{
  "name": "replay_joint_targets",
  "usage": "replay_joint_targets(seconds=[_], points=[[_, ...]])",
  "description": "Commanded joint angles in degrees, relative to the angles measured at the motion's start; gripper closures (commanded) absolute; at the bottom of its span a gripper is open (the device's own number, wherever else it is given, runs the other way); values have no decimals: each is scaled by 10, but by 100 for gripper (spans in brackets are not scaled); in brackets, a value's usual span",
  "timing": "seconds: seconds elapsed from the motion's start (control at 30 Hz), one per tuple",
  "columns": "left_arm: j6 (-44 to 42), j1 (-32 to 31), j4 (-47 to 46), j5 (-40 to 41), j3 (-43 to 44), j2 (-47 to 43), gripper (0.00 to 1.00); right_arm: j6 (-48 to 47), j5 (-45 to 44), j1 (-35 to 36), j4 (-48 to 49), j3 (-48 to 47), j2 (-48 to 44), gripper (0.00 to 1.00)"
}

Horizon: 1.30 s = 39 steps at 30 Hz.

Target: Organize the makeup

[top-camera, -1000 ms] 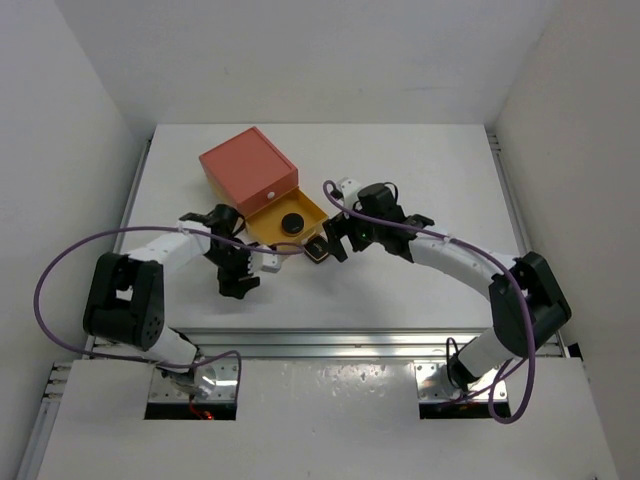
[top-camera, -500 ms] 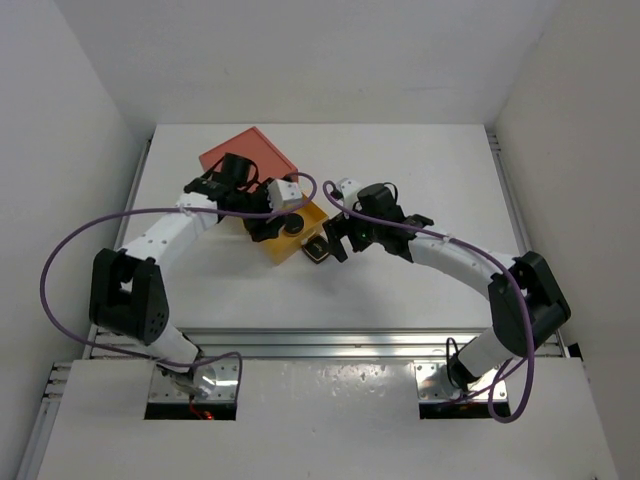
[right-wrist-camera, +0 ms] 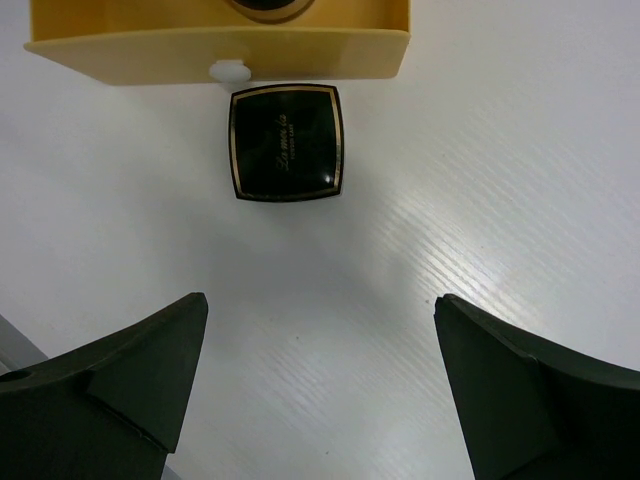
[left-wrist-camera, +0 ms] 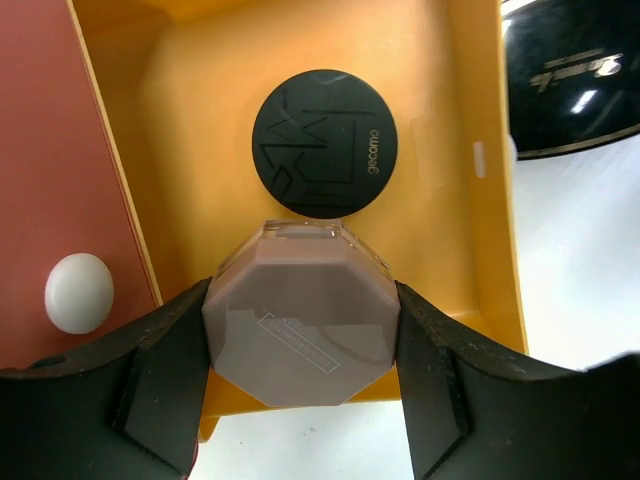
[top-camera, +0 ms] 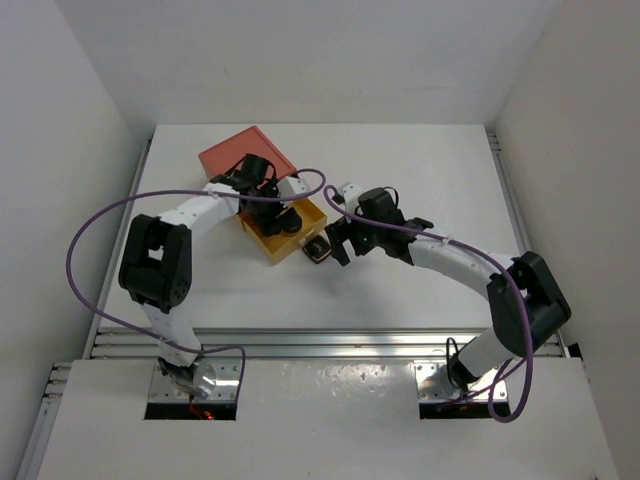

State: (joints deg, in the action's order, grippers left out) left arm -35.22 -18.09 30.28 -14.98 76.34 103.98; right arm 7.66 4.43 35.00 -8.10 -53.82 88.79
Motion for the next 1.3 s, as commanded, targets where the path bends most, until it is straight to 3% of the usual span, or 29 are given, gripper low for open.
replay_joint_targets(seconds=[0.0,0.43,0.53,0.7,0.77,0.8,1.1,1.27], points=[[10,-6,-19,36,19,13,60,6,-9,-1,16,4,-21,4],[21,-18,-19,30,-36,13,60,2,0,1,19,-15,-4,4],[26,-18,-19,30,-42,13,54,0,1,0,19,-16,-2,4],[46,-23,-19,30,-36,13,26,2,2,0,19,-17,-3,3],[52,-23,-19,30,-30,13,22,2,6,0,19,-18,0,3],[52,-28,-19,36,-30,13,16,3,8,0,17,-20,-1,3],[67,-34,-8,51,-1,-9,12,26,11,1,21,-37,25,3],[88,-39,8,57,36,-33,14,55,-7,1,79,-52,92,6]])
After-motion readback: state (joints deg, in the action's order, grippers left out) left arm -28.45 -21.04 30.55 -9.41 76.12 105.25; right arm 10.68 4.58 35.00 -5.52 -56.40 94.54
